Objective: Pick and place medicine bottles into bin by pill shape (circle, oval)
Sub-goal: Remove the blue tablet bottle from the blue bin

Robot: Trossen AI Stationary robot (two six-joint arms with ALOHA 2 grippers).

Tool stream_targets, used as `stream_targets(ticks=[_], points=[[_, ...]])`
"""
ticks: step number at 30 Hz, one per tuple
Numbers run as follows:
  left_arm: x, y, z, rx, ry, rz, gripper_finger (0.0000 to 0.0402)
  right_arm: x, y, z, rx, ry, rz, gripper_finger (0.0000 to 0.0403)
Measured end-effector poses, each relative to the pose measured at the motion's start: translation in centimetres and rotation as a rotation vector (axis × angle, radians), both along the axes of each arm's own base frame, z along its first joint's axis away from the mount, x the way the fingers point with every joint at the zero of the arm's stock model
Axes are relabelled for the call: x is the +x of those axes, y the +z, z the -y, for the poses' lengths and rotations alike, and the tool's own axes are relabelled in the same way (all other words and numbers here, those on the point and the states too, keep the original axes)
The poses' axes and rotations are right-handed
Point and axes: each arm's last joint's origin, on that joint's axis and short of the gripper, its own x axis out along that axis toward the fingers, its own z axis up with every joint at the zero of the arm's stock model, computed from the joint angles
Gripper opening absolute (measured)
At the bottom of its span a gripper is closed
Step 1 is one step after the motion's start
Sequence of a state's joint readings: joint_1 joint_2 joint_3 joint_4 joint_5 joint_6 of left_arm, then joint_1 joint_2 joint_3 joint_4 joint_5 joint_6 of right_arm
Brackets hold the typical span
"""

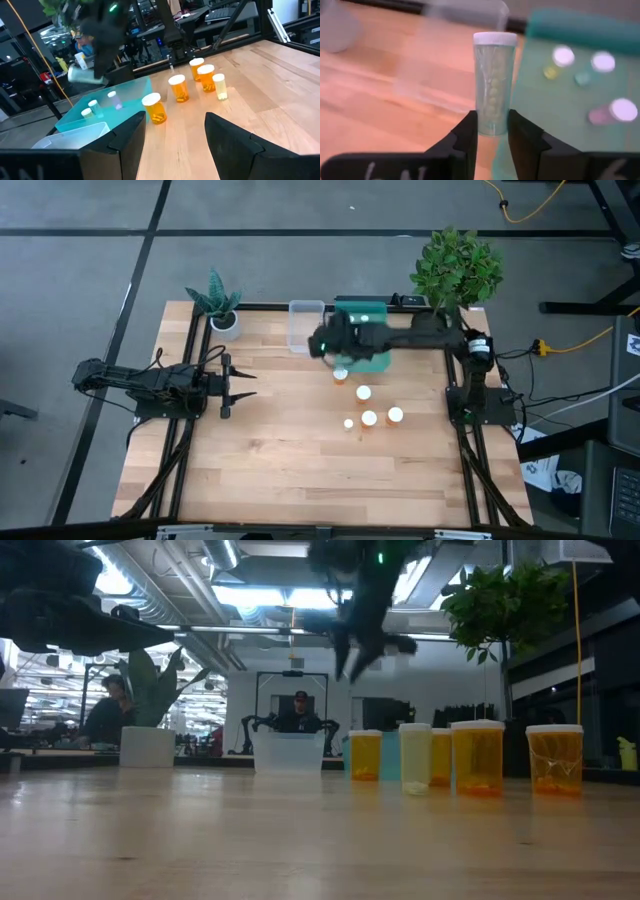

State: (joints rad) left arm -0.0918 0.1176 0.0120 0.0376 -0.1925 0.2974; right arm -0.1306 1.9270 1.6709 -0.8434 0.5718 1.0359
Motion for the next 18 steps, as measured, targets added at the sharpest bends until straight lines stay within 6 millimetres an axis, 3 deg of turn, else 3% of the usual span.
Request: stream_targets(ticks=[5,10,18], points=[[0.0,0.0,0.0,-0.002,0.001,0.0,0.0195,0.7,0.0,-7.1,-0.164,0.058,0.062,0.0092],[0.0,0.0,0.0,0.0,0.001,0.0,0.0195,1.3,-1.6,-13.9,-0.301,0.157,0.212,0.0092],[0.0,0.0,0.0,0.001,0.002,-0.002,0.0195,2.0,-5.8,-21.2,-0.444,0.408,0.335,0.0092]])
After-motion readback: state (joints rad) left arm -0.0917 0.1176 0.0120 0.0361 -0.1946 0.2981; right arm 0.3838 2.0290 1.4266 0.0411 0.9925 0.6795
